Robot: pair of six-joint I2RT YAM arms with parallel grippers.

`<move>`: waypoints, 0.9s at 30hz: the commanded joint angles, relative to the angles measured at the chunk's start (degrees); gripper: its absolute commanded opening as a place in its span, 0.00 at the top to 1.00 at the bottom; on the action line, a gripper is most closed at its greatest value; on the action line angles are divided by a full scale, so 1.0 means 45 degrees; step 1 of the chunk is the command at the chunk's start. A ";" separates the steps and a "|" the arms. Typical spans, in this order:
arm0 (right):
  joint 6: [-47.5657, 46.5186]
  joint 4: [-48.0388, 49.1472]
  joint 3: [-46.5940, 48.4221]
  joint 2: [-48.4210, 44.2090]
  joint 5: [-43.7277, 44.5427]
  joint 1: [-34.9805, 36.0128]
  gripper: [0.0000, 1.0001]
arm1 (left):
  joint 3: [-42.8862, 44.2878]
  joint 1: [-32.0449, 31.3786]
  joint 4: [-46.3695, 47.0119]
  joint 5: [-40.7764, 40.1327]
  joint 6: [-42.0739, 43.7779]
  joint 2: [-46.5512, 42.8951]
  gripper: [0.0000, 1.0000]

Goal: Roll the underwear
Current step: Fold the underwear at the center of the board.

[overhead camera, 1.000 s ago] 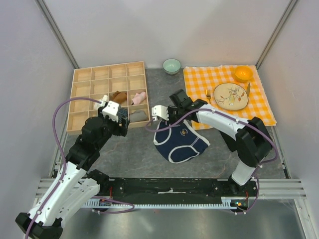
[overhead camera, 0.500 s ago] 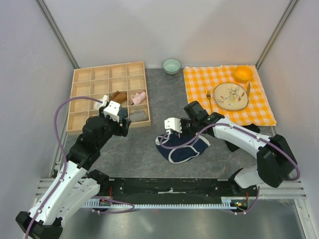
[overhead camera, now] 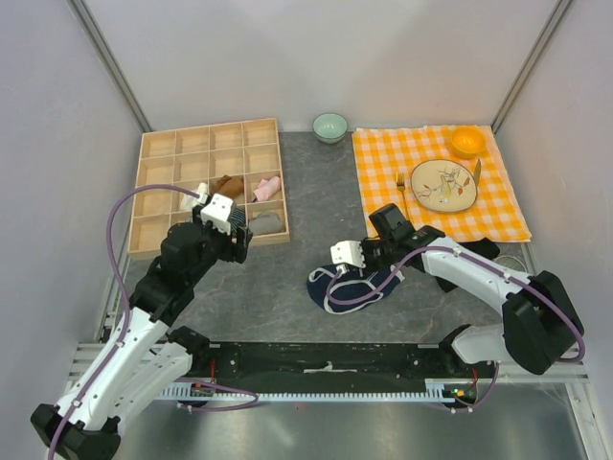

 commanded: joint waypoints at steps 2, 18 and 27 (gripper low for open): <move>-0.1100 -0.0347 -0.0151 -0.0643 -0.0671 -0.0351 0.90 | 0.0039 0.0065 0.0414 0.0242 0.0367 0.0066 0.22; -0.1843 -0.0642 -0.1284 -0.1171 -0.0886 -0.1055 0.88 | 0.0097 0.0065 0.0336 0.0808 0.0328 0.0417 0.22; -0.2215 -0.1519 -0.1616 -0.1444 -0.1081 -0.1308 0.80 | 0.0097 0.0065 0.0297 0.0886 0.0328 0.0593 0.22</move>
